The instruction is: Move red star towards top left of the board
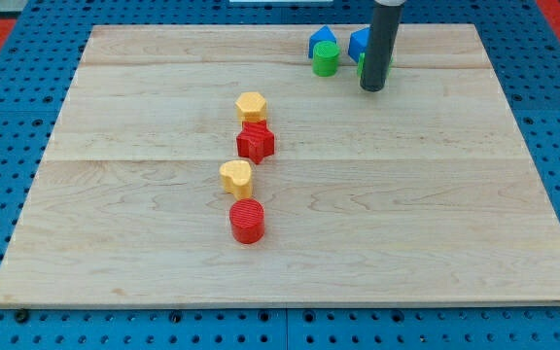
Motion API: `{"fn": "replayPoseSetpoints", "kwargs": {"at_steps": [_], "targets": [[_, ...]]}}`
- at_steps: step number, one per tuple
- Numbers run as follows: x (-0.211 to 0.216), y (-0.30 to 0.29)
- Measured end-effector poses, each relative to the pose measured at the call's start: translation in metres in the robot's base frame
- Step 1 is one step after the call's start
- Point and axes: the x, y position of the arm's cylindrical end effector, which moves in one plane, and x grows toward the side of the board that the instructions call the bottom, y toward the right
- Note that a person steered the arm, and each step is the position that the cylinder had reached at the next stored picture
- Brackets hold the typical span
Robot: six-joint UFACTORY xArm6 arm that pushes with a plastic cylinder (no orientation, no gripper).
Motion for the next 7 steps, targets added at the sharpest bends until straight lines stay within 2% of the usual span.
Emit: {"fn": "replayPoseSetpoints", "kwargs": {"at_steps": [1, 4, 6, 7], "targets": [[0.026, -0.025], [0.027, -0.044], [0.027, -0.092], [0.027, -0.096]]}}
